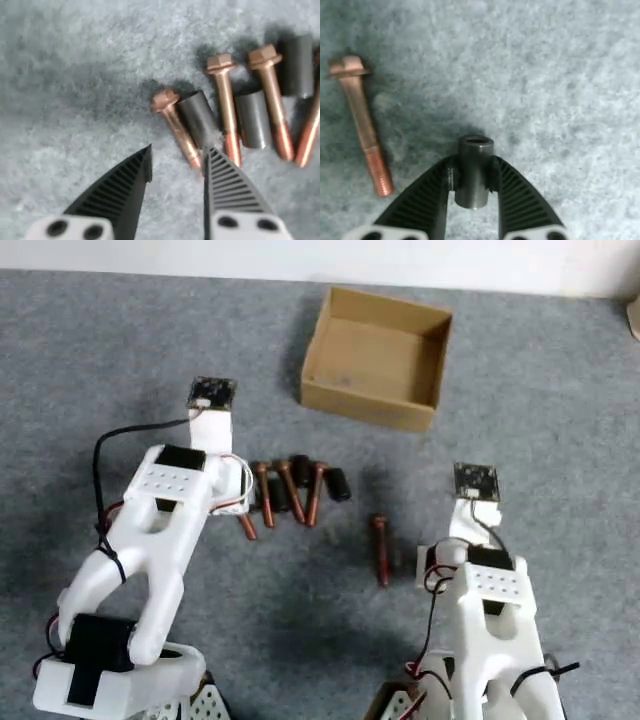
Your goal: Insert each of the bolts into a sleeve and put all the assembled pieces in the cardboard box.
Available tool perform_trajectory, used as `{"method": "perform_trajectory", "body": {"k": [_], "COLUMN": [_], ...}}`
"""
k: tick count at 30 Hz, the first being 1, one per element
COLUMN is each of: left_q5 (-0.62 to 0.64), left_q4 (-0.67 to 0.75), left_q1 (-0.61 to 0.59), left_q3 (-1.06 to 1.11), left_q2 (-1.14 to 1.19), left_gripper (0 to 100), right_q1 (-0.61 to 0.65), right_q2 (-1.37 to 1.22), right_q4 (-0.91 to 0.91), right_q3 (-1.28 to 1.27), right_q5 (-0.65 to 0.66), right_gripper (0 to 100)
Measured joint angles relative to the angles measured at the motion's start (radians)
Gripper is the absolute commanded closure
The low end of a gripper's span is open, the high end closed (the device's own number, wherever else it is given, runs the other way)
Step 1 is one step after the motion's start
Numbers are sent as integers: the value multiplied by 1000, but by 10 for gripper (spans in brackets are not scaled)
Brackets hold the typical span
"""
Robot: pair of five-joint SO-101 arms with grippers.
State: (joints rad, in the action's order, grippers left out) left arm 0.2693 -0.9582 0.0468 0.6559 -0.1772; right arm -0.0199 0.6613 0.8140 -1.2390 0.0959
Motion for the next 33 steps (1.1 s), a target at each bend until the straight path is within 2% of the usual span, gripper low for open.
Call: {"method": "perform_trajectory", "body": {"k": [6,10,17,21,26,33], "left_q5": [64,80,264,293,356,358], "left_q4": [2,57,101,103,11,-3], "left_q1": [61,95,49,15,-41,-25], "left_q3": [0,15,34,34,12,-26], "left_q2": [0,0,0,0,0,123], "left_gripper": [836,836,835,835,835,833], "right_q1": [-3,-3,-3,-3,-3,-6], "right_q2": [0,0,-2,-2,-2,-2], "right_q4": [-38,-41,-48,-48,-48,-48], "right_q3": [0,0,0,0,0,0], "right_q5": [0,0,0,0,0,0], "right_gripper": [994,994,994,994,994,994]}}
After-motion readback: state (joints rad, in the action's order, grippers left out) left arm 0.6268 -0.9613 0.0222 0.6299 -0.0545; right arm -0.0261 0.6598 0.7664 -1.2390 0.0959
